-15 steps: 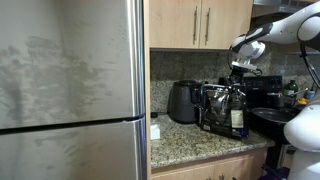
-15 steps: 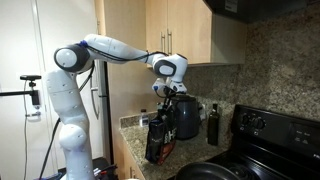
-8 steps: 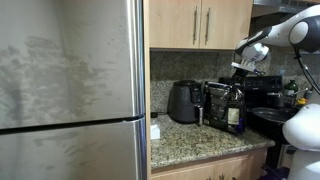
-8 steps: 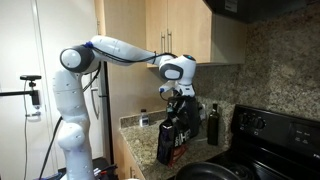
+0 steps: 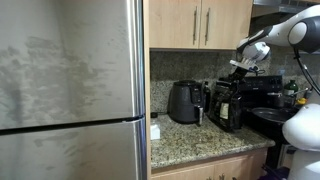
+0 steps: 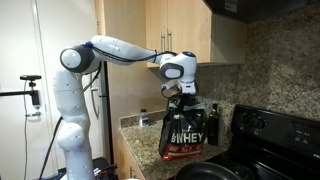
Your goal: Take the object and put it near the stove
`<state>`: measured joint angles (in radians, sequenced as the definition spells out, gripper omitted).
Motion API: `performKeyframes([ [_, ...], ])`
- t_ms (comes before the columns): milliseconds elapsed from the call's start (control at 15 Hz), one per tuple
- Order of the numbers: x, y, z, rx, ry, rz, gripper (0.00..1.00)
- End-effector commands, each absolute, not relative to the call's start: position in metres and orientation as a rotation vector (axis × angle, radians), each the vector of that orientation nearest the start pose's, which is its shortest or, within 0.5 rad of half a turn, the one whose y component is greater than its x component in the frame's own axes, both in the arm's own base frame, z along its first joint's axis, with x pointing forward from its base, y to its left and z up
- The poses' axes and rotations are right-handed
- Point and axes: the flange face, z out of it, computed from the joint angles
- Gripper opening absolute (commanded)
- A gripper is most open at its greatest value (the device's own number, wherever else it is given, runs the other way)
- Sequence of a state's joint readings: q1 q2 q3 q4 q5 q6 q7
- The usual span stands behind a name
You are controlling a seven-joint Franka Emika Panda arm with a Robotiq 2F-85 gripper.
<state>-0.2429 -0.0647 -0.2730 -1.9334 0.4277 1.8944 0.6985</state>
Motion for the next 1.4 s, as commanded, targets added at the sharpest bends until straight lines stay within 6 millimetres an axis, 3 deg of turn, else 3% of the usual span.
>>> performKeyframes([
  [0,0.499,-0.253,0.518,-2.091,1.734,0.008,0.01],
  [333,0.541,-0.293,0.529,-1.855,1.842,-0.203,0.01],
  [533,0.58,-0.3,0.518,-1.776,1.868,-0.323,0.01],
  [667,0.603,-0.293,0.505,-1.774,1.865,-0.362,0.01],
  [733,0.58,-0.294,0.494,-1.826,1.876,-0.301,0.01],
  [1000,0.59,-0.292,0.485,-1.824,1.873,-0.306,0.01],
  [1333,0.613,-0.298,0.467,-1.701,1.815,-0.366,0.01],
])
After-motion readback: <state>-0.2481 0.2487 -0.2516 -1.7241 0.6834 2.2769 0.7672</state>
